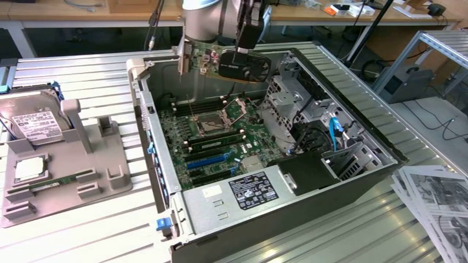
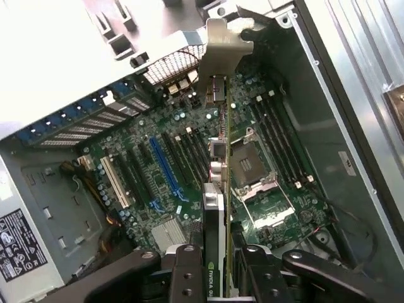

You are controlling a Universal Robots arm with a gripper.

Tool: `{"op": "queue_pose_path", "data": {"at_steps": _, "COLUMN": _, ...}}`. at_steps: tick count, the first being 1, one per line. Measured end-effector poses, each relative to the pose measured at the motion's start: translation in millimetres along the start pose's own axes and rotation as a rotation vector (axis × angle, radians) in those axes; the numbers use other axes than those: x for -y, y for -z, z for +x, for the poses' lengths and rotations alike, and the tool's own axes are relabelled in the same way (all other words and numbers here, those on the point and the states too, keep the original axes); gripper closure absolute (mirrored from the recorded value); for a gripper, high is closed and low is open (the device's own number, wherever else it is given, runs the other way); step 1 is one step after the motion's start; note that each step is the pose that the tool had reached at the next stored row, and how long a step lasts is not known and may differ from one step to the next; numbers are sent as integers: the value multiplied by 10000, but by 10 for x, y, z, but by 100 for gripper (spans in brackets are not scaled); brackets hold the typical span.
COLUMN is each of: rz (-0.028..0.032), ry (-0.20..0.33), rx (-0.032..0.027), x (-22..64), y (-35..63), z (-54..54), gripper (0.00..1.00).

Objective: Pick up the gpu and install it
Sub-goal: 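Pick up the gpu and move the gpu toward the slot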

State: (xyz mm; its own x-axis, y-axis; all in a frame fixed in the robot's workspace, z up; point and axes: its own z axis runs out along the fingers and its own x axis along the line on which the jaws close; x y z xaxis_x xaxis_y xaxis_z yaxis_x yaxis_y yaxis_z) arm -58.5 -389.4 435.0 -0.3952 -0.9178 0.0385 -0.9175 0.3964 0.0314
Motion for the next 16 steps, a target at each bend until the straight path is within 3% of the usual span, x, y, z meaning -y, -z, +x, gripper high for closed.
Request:
{"op": "queue_pose_path", "data": {"at_steps": 7, "rz": 81, "ry": 2090, "rx": -65, "x": 0, "y": 0, "z": 0, "gripper": 73}}
{"op": "queue_pose_path", "data": {"at_steps": 11, "rz": 111, "ry": 2880, "rx": -90, "x": 0, "y": 0, "z": 0, "gripper": 73}}
{"op": "queue_pose_path", "data": {"at_steps": 16, "rz": 176, "ry": 4551, "rx": -143, "x": 0, "y": 0, "z": 0, "gripper": 73}}
